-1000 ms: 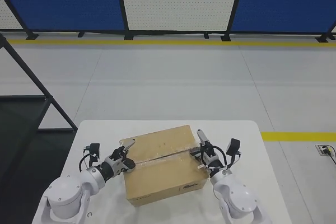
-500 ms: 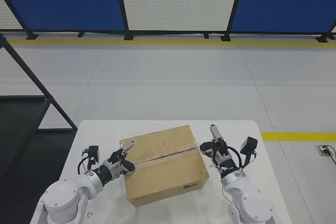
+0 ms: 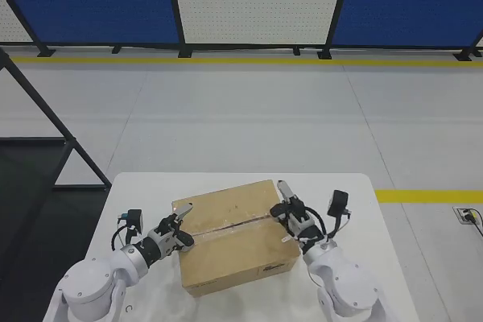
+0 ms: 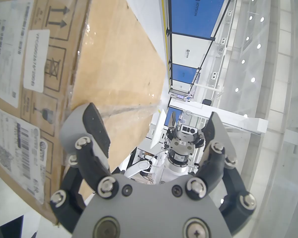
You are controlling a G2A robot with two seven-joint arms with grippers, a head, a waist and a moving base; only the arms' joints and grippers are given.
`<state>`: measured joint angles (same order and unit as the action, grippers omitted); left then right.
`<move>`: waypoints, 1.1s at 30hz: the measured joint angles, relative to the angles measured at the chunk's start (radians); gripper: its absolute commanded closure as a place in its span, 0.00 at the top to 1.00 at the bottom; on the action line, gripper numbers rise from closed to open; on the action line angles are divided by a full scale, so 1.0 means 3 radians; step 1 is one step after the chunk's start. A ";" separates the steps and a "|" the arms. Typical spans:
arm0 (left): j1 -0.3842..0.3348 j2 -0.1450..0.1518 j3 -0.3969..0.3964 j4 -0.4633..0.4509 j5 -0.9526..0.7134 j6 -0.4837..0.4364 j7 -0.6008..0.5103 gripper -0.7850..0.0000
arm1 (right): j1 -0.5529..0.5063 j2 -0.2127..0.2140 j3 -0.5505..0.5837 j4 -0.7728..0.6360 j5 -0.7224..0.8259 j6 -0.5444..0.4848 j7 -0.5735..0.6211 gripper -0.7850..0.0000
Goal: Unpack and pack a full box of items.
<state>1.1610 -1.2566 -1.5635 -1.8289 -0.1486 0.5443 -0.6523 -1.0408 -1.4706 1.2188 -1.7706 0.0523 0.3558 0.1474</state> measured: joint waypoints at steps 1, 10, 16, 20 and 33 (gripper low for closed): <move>0.0000 0.0000 0.0000 0.0000 0.0000 0.0000 0.0000 1.00 | 0.0119 -0.0011 -0.0089 0.0059 -0.0068 0.0171 -0.0009 0.00; 0.0000 0.0000 0.0000 0.0000 0.0000 0.0000 0.0000 1.00 | 0.0225 -0.0019 -0.0165 0.0120 -0.0134 0.0362 -0.0024 0.00; 0.0000 0.0000 0.0000 0.0000 0.0000 0.0000 0.0000 1.00 | 0.0328 -0.0035 -0.0379 0.0270 -0.0268 0.0662 0.0148 0.00; 0.0000 0.0000 0.0000 0.0000 0.0000 0.0000 0.0000 1.00 | 0.0553 -0.0088 -0.0645 0.0455 -0.0327 0.0924 0.0190 0.00; 0.0000 0.0000 0.0000 0.0000 0.0000 0.0000 0.0000 1.00 | 0.0668 -0.0104 -0.0805 0.0650 -0.0423 0.1143 0.0536 0.00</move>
<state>1.1610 -1.2566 -1.5635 -1.8289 -0.1487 0.5443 -0.6523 -0.8405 -1.5018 0.9773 -1.5756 -0.0745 0.6987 0.3082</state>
